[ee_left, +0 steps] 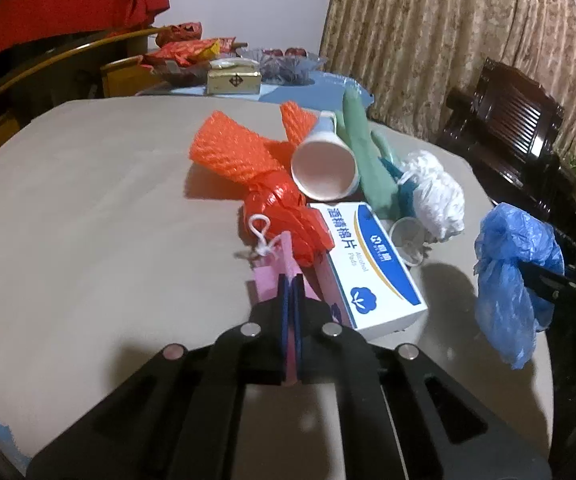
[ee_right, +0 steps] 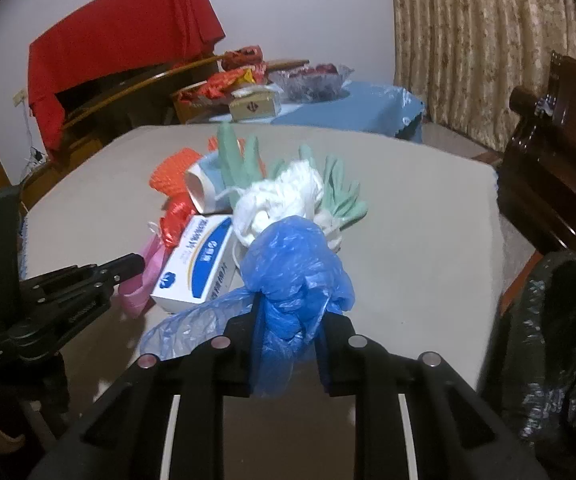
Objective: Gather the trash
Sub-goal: 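Grasp the pink paper bag with the left gripper while the right gripper lifts the blue bags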
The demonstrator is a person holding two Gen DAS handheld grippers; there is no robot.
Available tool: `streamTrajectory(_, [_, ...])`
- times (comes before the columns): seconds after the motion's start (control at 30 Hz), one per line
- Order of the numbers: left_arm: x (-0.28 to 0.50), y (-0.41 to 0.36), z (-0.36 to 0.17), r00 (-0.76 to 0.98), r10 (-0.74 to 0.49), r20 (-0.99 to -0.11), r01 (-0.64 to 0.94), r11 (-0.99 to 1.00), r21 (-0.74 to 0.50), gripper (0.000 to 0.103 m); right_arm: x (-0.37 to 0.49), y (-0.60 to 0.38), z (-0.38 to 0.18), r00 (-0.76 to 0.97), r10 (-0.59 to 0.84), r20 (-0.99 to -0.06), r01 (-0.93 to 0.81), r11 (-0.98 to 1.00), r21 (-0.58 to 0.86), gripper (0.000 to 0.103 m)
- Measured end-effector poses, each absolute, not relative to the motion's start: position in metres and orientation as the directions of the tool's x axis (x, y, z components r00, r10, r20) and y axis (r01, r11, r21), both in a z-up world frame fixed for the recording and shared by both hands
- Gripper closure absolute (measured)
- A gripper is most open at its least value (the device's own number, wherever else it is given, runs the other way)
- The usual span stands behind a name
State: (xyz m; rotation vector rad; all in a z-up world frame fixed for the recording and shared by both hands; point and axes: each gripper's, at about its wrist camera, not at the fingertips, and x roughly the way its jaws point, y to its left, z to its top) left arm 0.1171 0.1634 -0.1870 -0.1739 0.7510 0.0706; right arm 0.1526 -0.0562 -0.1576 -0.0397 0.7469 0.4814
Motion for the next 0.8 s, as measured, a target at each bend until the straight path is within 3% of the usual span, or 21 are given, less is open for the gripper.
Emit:
streamTrajectory(0.47, [0.077, 0.147, -0.125, 0.805, -0.016, -0.594, -0.087, 0.986, -0.145, 0.102, 0.126, -0.08, -0.12, 0.69, 0.407, -0.599, -0.413, 0.9, 0.136, 0.081])
streamTrajectory(0.8, [0.078, 0.091, -0.089, 0.83, -0.138, -0.54, 0.056, 0.985, -0.166, 0.102, 0.105, -0.129, -0.089, 0.763, 0.353, -0.542, -0.335, 0.933, 0.136, 0.081])
